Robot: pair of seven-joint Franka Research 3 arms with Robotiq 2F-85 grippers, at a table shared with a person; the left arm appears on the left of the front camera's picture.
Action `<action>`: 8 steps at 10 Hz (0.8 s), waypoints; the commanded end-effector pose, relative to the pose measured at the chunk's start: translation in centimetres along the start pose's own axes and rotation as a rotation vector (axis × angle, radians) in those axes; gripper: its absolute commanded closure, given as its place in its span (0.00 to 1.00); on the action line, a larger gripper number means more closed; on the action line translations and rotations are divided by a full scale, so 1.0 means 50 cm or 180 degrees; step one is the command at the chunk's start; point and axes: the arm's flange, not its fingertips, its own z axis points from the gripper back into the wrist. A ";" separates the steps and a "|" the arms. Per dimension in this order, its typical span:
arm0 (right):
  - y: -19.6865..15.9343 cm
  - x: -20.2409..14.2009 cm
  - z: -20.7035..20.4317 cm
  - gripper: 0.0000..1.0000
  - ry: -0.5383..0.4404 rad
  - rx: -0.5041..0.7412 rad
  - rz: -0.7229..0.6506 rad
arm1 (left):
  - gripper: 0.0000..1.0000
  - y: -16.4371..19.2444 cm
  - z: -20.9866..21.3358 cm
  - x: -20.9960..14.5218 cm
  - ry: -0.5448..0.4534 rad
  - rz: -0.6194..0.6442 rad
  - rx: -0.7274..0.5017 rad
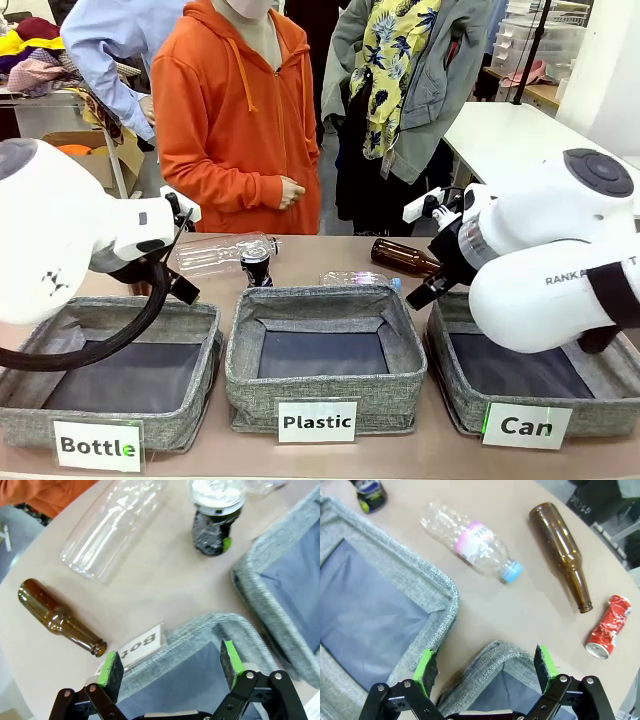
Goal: Sort the can waste into the basket.
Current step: Pick up the can waste from the table and place it in the right Fabric basket.
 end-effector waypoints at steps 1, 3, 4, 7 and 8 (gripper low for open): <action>-0.014 0.017 0.127 0.00 -0.0053 0.0336 -0.0264 | 0.00 0.057 0.119 -0.014 -0.0144 0.0142 -0.0544; -0.043 0.010 0.253 0.00 -0.0087 0.0591 -0.1018 | 0.00 0.106 0.206 -0.029 -0.0013 0.0594 -0.1029; -0.059 -0.016 0.310 0.00 -0.0233 0.0975 -0.1112 | 0.00 0.145 0.248 -0.069 -0.0046 0.0644 -0.1443; -0.205 -0.149 0.414 0.00 -0.0767 0.1770 -0.1764 | 0.00 0.341 0.319 -0.237 -0.0660 0.1137 -0.2685; -0.253 -0.201 0.423 0.00 -0.0936 0.1869 -0.2046 | 0.00 0.413 0.330 -0.318 -0.1039 0.1443 -0.2955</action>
